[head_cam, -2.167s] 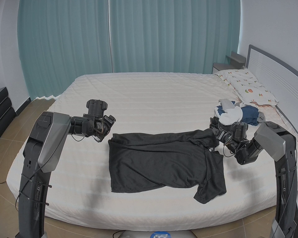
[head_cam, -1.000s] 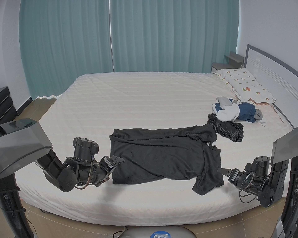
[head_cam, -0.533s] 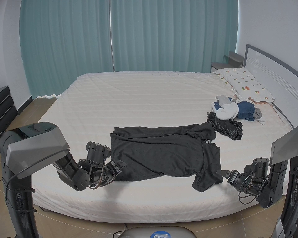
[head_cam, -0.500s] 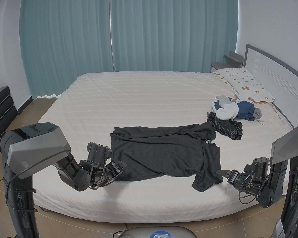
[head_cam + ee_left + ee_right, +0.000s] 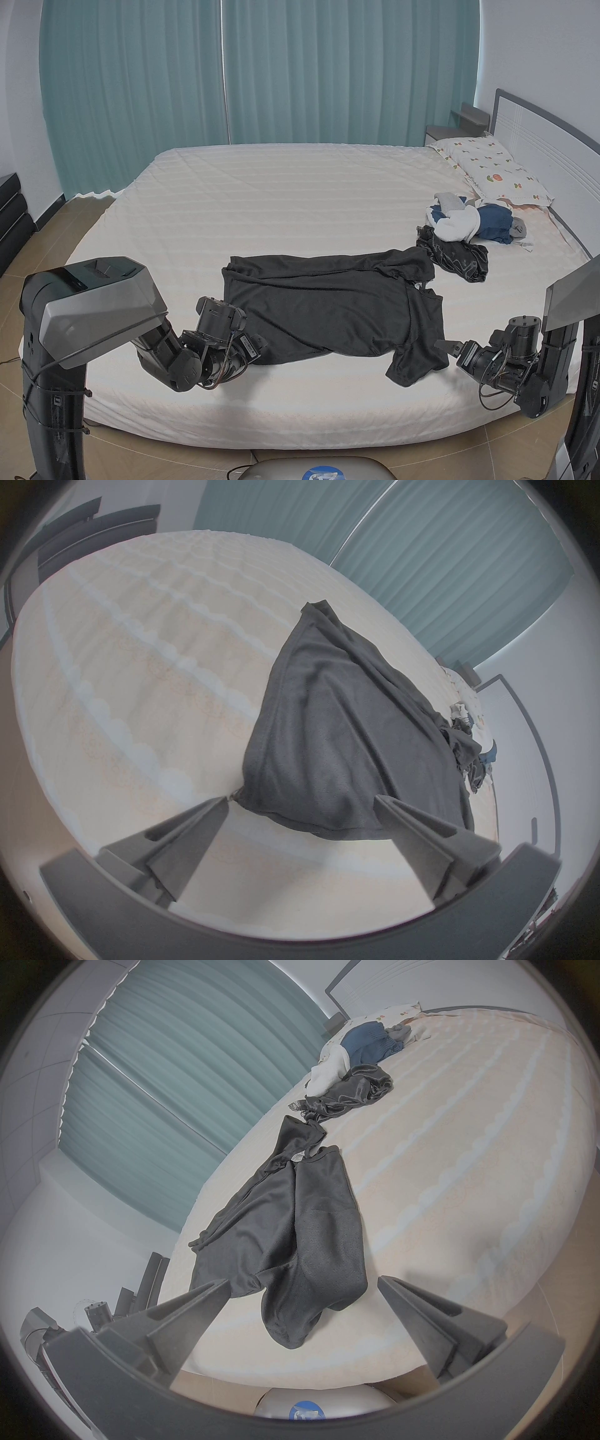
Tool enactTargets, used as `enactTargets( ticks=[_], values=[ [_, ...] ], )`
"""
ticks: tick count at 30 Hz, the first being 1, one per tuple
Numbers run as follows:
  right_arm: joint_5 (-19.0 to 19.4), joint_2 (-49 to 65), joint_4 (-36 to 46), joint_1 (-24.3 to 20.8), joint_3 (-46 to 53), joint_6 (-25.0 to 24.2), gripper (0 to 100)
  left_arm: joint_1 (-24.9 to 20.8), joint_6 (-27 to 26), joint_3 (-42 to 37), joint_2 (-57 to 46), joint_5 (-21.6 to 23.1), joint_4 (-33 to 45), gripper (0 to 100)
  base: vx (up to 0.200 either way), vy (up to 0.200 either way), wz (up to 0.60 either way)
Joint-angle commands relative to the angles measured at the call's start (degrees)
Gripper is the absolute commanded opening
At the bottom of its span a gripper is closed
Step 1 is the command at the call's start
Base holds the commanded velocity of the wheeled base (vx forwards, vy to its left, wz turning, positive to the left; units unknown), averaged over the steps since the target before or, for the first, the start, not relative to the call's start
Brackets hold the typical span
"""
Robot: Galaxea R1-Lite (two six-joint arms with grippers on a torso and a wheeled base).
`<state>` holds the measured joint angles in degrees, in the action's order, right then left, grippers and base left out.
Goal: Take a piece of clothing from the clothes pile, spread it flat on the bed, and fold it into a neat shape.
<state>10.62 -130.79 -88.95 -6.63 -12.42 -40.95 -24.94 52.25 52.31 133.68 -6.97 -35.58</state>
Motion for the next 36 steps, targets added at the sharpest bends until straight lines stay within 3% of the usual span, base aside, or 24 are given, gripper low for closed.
enactTargets(
  ticks=[1, 13, 21, 28, 34, 36],
  values=[
    [0.02, -0.34, -0.61, -0.22, -0.06, -0.01, 100, -0.11, -0.57, 0.78, 0.88, -0.06, 1.04, 0, 0.0, 0.0, 0.0],
    [-0.6, -4.91, -0.61, -1.89, -1.2, 0.52, 100, 0.6, -1.8, -0.72, 0.35, -2.34, 2.27, 0, 0.0, 0.0, 0.0],
    [-1.39, -9.74, -0.61, 0.39, -6.39, 0.34, 100, 2.97, -1.54, -8.28, -4.04, -2.69, 1.57, 0, 0.0, 0.0, 0.0],
    [-1.3, -10.97, -0.61, 2.5, -9.9, 0.08, 100, 7.01, -1.45, -10.12, -5.89, -0.85, 2.1, 0, 0.0, 0.0, 0.0],
    [-1.3, -11.68, -0.61, 2.68, -10.96, 0.08, 100, 7.19, -1.27, -9.86, -5.63, 0.12, 1.48, 0, 0.0, 0.0, 0.0],
    [-1.3, -11.41, -0.61, 2.33, -10.87, -0.01, 100, 6.13, -1.1, -8.63, -5.45, 3.11, 1.39, 0, 0.0, 0.0, 0.0]
  ],
)
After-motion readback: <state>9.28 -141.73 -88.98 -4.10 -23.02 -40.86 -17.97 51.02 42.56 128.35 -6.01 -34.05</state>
